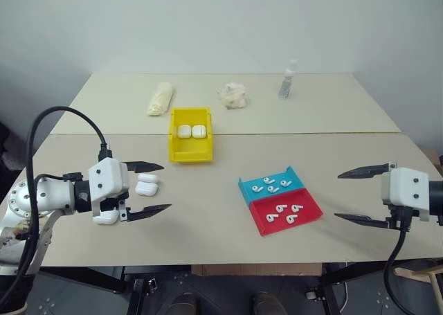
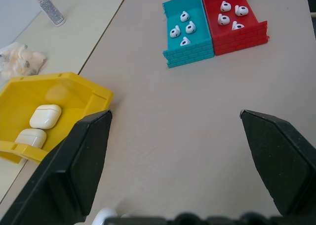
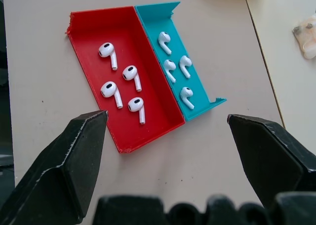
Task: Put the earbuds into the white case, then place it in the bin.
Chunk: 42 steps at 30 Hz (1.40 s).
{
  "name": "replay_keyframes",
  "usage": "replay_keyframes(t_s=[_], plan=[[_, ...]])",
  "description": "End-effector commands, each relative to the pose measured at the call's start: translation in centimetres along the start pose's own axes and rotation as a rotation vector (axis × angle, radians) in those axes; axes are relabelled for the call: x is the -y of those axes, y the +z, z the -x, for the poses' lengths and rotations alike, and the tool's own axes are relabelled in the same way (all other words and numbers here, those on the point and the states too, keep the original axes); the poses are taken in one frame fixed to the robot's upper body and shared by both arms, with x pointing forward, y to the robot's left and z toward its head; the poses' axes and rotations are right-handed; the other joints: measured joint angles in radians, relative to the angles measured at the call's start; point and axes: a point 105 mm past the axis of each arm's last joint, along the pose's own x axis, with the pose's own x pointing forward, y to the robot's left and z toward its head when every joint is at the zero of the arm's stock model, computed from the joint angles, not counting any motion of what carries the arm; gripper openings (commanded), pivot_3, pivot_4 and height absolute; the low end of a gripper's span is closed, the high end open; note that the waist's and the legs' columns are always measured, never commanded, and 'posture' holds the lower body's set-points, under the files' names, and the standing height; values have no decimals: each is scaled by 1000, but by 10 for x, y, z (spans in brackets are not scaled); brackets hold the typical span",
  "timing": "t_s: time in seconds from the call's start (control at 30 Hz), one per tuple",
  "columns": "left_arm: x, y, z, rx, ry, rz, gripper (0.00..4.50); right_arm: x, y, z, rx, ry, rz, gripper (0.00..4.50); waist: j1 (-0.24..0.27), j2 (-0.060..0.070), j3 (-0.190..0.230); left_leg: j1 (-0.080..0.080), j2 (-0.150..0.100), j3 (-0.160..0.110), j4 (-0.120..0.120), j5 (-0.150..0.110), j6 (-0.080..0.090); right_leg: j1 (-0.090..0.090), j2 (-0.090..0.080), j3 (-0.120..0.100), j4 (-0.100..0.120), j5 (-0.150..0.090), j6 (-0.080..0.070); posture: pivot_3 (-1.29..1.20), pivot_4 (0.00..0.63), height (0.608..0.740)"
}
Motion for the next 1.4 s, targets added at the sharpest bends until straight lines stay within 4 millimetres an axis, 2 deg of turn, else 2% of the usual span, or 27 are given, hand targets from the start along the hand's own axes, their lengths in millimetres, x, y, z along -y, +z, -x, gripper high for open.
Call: replay_keyframes(t_s=[0.03, 0.43, 0.53, 0.63, 0.7, 0.8, 0.87, 0.97, 1.07, 1.2, 1.4], plan=[[-4, 8, 6, 4, 19, -34, 4500, 8, 9, 6, -3, -34, 56, 4480, 0, 0, 0, 0, 0, 0, 0, 0, 0, 0, 0, 0, 0, 0, 0, 0, 150, 740], [-8, 10, 15, -57, 171, -14, 4500, 3, 10, 1, 10, -19, 40, 4480, -1, 0, 0, 0, 0, 0, 0, 0, 0, 0, 0, 0, 0, 0, 0, 0, 150, 740], [-9, 9, 18, -138, 298, 36, 4500, 1, 8, -2, 14, -15, 31, 4480, -1, 0, 0, 0, 0, 0, 0, 0, 0, 0, 0, 0, 0, 0, 0, 0, 150, 740], [0, 3, 24, -295, 329, 137, 4500, -3, 7, -5, 11, -4, 24, 4480, -1, 0, 0, 0, 0, 0, 0, 0, 0, 0, 0, 0, 0, 0, 0, 0, 150, 740], [1, -5, 32, -447, 395, 197, 4500, -6, 8, -5, 18, 4, 14, 4480, -1, 0, 0, 0, 1, -1, 0, 0, 0, 0, 0, 0, 0, 0, 0, 0, 150, 740], [-5, -15, 51, -663, 527, 392, 4500, -9, 5, -8, 20, 12, 1, 4480, 5, -1, 0, 1, 0, -2, 0, 0, 0, 1, 0, -1, 1, 0, 1, 0, 150, 740], [-10, -19, 59, -719, 591, 459, 4500, -8, 4, -11, 23, 13, -5, 4480, 1, -1, 0, 2, 0, -2, 0, 0, 0, 2, 0, -1, 1, 0, 1, 0, 150, 740], [-20, -35, 79, -767, 701, 565, 4500, -7, 6, -17, 50, 18, -19, 4480, -10, 0, 0, 3, -1, -2, 0, 0, 0, 1, 1, 1, 1, 0, 1, 0, 150, 740], [-21, -53, 95, -826, 764, 664, 4500, -7, 4, -22, 50, 22, -24, 4480, -13, -1, 0, 2, 0, -1, -3, 1, -1, -1, 1, 2, 1, -1, 0, 0, 150, 740], [-10, -59, 97, -873, 669, 759, 4500, -9, 4, -26, 58, 36, -47, 4480, -4, -2, 1, 2, 0, -1, -3, 1, -1, -2, -1, 2, 1, -1, 0, 0, 150, 740], [-7, -60, 89, -899, 558, 877, 4500, -13, 3, -31, 65, 43, -76, 4480, 8, -2, 1, 1, -2, -2, -3, 1, -2, -2, -2, 1, 1, -1, 0, 0, 150, 740]])
